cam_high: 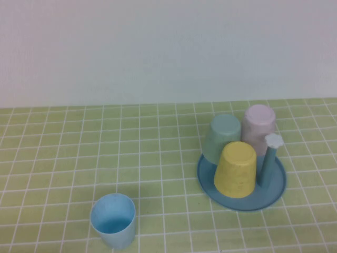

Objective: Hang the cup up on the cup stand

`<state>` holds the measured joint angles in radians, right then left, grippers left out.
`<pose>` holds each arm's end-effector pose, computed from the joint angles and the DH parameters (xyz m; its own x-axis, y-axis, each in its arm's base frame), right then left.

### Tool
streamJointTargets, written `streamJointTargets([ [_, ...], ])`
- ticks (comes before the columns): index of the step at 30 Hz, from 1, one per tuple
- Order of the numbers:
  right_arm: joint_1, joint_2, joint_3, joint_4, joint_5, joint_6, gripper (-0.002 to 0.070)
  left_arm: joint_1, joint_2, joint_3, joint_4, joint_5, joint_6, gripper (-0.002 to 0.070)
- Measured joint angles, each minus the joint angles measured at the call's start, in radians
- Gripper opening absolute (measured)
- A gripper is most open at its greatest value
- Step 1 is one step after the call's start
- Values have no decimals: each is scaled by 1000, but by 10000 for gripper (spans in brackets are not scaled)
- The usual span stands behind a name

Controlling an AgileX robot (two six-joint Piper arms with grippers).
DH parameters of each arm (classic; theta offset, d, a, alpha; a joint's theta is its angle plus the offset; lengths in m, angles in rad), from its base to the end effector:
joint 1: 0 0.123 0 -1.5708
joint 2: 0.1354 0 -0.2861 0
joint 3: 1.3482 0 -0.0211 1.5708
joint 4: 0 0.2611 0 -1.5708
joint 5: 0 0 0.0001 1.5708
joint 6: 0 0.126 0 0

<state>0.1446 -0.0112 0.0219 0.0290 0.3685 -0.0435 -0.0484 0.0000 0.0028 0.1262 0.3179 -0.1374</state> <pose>0.0943 0.0151 0.1631 -0.2822 -0.0577 -0.9576 -0.1586 0.9873 -0.0127 0.0976 0.0002 0.1757 -0.2290 -0.0064 -0.9734 0.0061 0.9999 -0.0080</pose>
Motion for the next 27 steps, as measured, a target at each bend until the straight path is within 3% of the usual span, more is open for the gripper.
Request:
streamJointTargets([
  [13, 0, 0, 0, 2, 0, 0, -1, 0, 0, 0, -3, -85, 0, -2],
  [19, 0, 0, 2, 4, -25, 0, -1, 0, 0, 0, -71, -135, 0, -2],
  [27, 0, 0, 6, 152, -240, 0, -1, 0, -1, 0, -239, -365, 0, -1],
])
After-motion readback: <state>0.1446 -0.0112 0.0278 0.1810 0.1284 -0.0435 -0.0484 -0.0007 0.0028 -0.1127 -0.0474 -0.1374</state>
